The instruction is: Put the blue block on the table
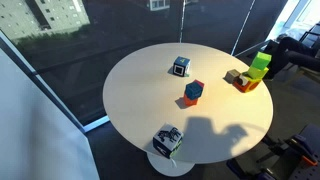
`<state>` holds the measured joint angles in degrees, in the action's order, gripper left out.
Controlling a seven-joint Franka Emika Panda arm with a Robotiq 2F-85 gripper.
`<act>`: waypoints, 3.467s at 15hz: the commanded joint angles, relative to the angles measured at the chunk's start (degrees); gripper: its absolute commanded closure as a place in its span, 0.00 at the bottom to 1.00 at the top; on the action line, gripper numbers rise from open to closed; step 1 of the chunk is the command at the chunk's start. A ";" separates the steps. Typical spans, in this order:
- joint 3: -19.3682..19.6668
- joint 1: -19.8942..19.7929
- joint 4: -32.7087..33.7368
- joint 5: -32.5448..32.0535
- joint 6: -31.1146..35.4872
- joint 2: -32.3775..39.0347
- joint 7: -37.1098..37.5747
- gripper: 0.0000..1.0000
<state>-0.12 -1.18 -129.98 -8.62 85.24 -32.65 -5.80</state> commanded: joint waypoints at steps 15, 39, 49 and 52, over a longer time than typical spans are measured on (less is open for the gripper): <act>0.00 0.49 0.77 -0.19 2.51 4.79 3.48 0.00; -4.81 3.08 2.02 3.55 33.41 22.07 16.56 0.00; -4.60 4.03 3.39 6.03 35.72 29.34 17.29 0.00; -4.49 4.02 1.87 5.26 36.08 28.69 16.09 0.00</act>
<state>-4.91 2.54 -128.21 -3.35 121.47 -3.96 10.31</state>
